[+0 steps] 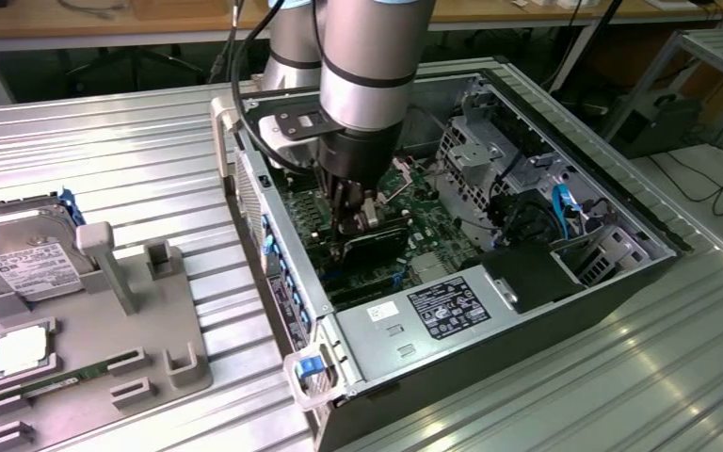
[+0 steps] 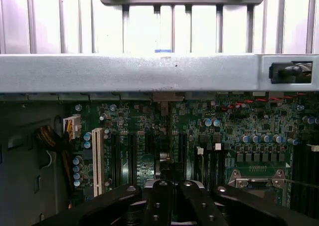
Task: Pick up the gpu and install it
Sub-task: 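Press down on the gpu until it lock into place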
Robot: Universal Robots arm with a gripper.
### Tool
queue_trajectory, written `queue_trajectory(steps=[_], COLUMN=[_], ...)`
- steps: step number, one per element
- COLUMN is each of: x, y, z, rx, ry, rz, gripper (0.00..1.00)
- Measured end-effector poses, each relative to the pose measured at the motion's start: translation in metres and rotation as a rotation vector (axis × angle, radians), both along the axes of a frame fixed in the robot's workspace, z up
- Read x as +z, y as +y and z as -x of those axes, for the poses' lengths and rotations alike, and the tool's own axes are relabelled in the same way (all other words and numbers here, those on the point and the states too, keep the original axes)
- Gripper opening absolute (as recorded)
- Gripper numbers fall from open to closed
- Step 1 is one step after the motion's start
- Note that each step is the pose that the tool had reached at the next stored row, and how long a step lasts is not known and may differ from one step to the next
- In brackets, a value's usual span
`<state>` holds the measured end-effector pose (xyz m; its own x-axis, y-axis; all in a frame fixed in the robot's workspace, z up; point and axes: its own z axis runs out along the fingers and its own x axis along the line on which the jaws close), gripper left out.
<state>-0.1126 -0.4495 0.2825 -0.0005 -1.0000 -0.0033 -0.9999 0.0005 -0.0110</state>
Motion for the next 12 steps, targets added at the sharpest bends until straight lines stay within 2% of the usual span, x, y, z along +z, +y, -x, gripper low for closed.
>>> queue_trajectory(steps=[3, 7, 10, 12], x=[-0.0025, -0.0062, -0.0082, -0.0101], y=[0.0004, 0.0004, 0.0004, 0.0004], z=[0.0001, 0.0002, 0.0002, 0.0002], rx=[0.0, 0.0, 0.0, 0.0], ry=[-0.0001, 0.0034, 0.0063, 0.01], rz=[-0.0001, 0.0038, 0.0082, 0.0135], gripper=[0.11, 0.11, 0.11, 0.11])
